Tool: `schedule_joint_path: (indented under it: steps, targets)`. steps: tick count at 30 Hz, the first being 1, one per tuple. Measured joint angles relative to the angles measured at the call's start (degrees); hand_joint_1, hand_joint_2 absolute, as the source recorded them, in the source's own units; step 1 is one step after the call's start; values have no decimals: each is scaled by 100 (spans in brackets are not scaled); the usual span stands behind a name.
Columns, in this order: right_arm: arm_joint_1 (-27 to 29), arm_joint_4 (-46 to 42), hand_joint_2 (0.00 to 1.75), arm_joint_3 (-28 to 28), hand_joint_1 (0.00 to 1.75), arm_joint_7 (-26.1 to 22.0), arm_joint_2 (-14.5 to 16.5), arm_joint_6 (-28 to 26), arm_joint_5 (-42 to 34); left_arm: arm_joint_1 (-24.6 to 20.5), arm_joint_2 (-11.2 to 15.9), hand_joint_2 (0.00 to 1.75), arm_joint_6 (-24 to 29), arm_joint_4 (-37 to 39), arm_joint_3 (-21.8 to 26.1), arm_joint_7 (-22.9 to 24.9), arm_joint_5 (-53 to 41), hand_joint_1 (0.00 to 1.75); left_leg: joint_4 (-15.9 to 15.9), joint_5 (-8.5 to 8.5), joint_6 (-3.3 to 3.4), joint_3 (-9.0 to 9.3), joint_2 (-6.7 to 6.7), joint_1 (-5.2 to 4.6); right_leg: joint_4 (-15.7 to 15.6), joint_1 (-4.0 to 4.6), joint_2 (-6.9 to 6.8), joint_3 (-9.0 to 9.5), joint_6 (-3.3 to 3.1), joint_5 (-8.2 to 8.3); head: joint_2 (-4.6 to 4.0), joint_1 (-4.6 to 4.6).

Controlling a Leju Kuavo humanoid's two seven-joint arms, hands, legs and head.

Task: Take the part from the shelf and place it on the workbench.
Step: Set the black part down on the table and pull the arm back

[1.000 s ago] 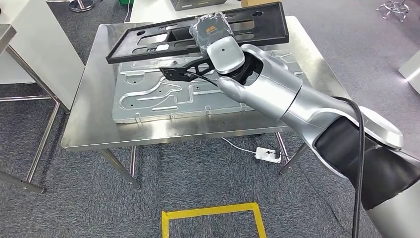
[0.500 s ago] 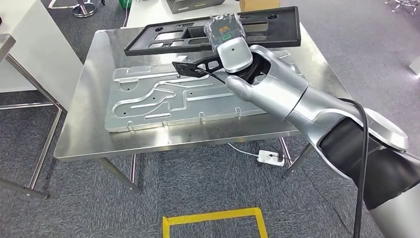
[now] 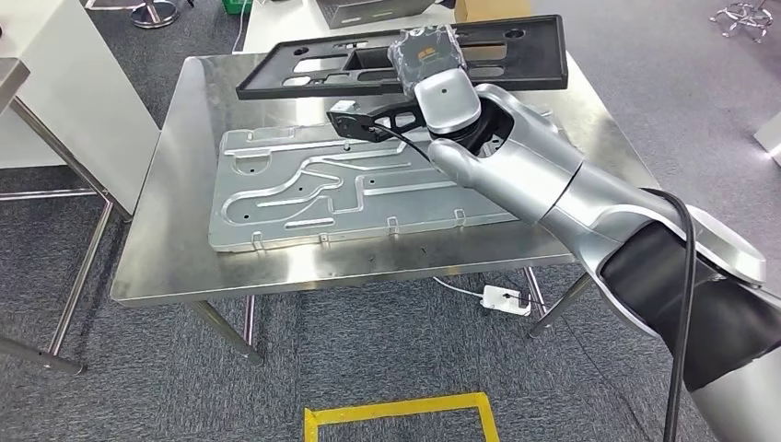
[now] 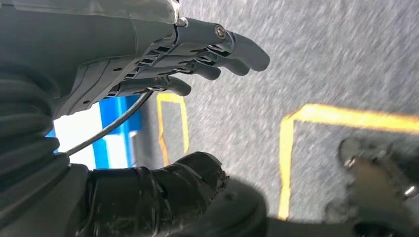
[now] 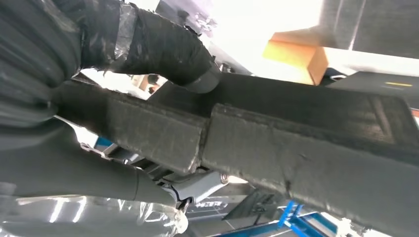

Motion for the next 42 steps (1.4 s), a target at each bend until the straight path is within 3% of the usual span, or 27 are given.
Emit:
schedule_joint_path:
  steps: [2, 3, 5, 7, 8, 12, 14, 16, 17, 18, 19, 20, 22, 24, 25, 27, 29, 31, 32, 33, 34, 36, 37, 39, 42]
  targets:
    - [72, -15, 175, -4, 175, 4, -41, 4, -8, -5, 0, 175, 3, 0, -2, 10, -4, 0, 15, -52, 17, 47, -14, 1, 571, -4, -2, -355, 16, -111, 0, 2]
    - [112, -15, 175, -4, 175, 8, -61, 6, -11, -2, -1, 175, 3, 0, -3, 15, -6, 0, 29, -85, 10, 77, -27, 4, 576, -11, -5, -408, 24, -5, 0, 3]
    - [157, -15, 175, -9, 175, 15, -89, 3, -13, 8, -6, 175, 5, 0, -6, 22, -9, 0, 85, -179, -29, 145, -49, 13, -29, -33, -15, -216, 33, 454, 0, 3]
    - [169, -16, 175, -22, 175, 16, -109, -6, -13, 6, -8, 175, 13, 1, -7, 23, -11, 0, 173, -280, -96, 163, -63, -3, -663, -29, -13, 61, 22, 717, 0, 1]
    - [182, -19, 175, -31, 175, 15, -116, -8, -14, 4, -8, 175, 16, 2, -8, 21, -12, 0, 203, -312, -129, 158, -66, -11, -803, -17, -7, 124, 1, 728, 0, -2]
    - [239, -28, 175, -60, 175, 16, -145, -16, -16, 3, -10, 175, 18, 1, -16, 13, -11, 0, 270, -398, -224, 118, -57, -2, -836, -13, 15, 150, -134, 674, 0, -5]
    - [243, -31, 175, -90, 175, 16, -153, -30, -17, 2, -15, 175, 16, 0, -22, 10, -11, 0, 717, -606, -279, -108, -41, 11, -856, -33, 22, 192, -198, 655, 0, -18]
    - [276, -31, 175, -106, 175, 16, -155, -42, -18, 0, -17, 175, 14, 0, -26, 7, -11, 0, 1462, -841, -312, -522, -36, 20, -860, -23, 28, 242, -232, 615, 0, -25]
    - [307, -31, 175, -106, 175, 16, -155, -48, -21, 1, -17, 175, 13, 0, -27, 5, -11, 0, 1728, -865, -312, -701, -36, 21, -860, -14, 29, 276, -240, 590, 0, -25]
    - [340, -30, 175, -106, 175, 14, -156, -53, -24, 1, -17, 175, 11, 0, -28, 5, -10, 0, 1796, -784, -295, -793, -36, 16, -861, -2, 30, 315, -242, 562, 0, -25]
    - [365, -30, 175, -106, 175, 8, -156, -59, -27, 2, -17, 175, 9, 0, -28, 5, -10, 0, 1640, -601, -258, -778, -37, 5, -861, 13, 33, 356, -244, 533, 0, -25]
    - [381, -31, 175, -108, 175, 2, -156, -72, -29, 3, -17, 175, 8, 1, -29, 5, -9, 0, 1290, -348, -198, -664, -39, -15, -863, 30, 36, 401, -244, 504, 0, -26]
    - [384, -31, 175, -120, 175, -8, -156, -103, -30, 3, -1, 175, 9, 4, -32, 7, -5, 0, 548, 4, -30, -353, -35, -74, -878, 45, 40, 465, -236, 458, 0, -13]
    - [386, -31, 175, -131, 175, -11, -156, -127, -31, -6, 14, 175, 11, 9, -36, 10, -2, 0, 225, 48, 81, -200, -35, -126, -903, 26, 43, 473, -192, 441, 0, 0]
    - [393, -31, 175, -132, 175, -14, -156, -132, -31, -7, 15, 175, 14, 10, -38, 12, -1, 0, 178, 35, 97, -176, -36, -140, -927, 25, 45, 477, -159, 443, 0, 2]
    - [421, -30, 175, -143, 175, -20, -160, -139, -32, -6, 16, 175, 19, 13, -39, 18, 0, 0, 11, 62, 91, -74, -28, -108, -956, 26, 35, 503, -106, 424, 0, 17]
    - [416, -30, 175, -161, 175, -21, -169, -158, -32, -8, 14, 175, 20, 13, -39, 28, 4, 0, -146, 88, 77, 52, -12, -66, -693, 37, 19, 385, -63, 279, 0, 38]
    - [425, -30, 175, -169, 175, -25, -174, -190, -33, -19, 8, 175, 20, 13, -39, 41, 7, 0, -159, 54, 77, 103, -8, -68, -41, 21, 12, 19, -18, 43, 0, 44]
    - [454, -28, 175, -169, 175, -29, -174, -201, -35, -22, 4, 175, 20, 12, -39, 47, 8, 0, -140, 21, 74, 119, -10, -63, 257, 10, 11, -176, 8, -12, 0, 44]
    - [493, -24, 175, -169, 175, -35, -174, -207, -39, -23, -1, 175, 19, 11, -39, 55, 9, 0, -111, -19, 64, 137, -16, -55, 396, -4, 9, -301, 33, 31, 0, 45]
    - [529, -17, 175, -169, 175, -43, -174, -210, -44, -21, -7, 175, 19, 11, -39, 62, 10, 0, -68, -70, 47, 155, -26, -42, 327, -21, 6, -327, 57, 178, 0, 45]
    - [567, -3, 175, -170, 175, -65, -174, -225, -53, -13, -21, 175, 19, 11, -39, 75, 13, 0, 58, -197, -13, 180, -48, -12, -248, -54, -6, -141, 97, 584, 0, 46]
    - [569, 1, 175, -170, 175, -78, -173, -239, -55, -13, -22, 175, 20, 12, -40, 81, 14, 0, 137, -261, -54, 169, -59, -14, -534, -58, -9, -24, 104, 698, 0, 49]
    - [583, 4, 175, -175, 175, -103, -171, -273, -57, -16, -18, 175, 26, 13, -41, 88, 16, 0, 235, -336, -124, 122, -73, -27, -745, -40, 4, 69, 44, 691, 0, 49]
    - [627, 11, 175, -185, 175, -126, -169, -301, -58, -15, -17, 175, 34, 13, -42, 96, 23, 0, 286, -384, -186, 90, -72, -23, -749, -35, 18, 68, -90, 653, 0, 48]
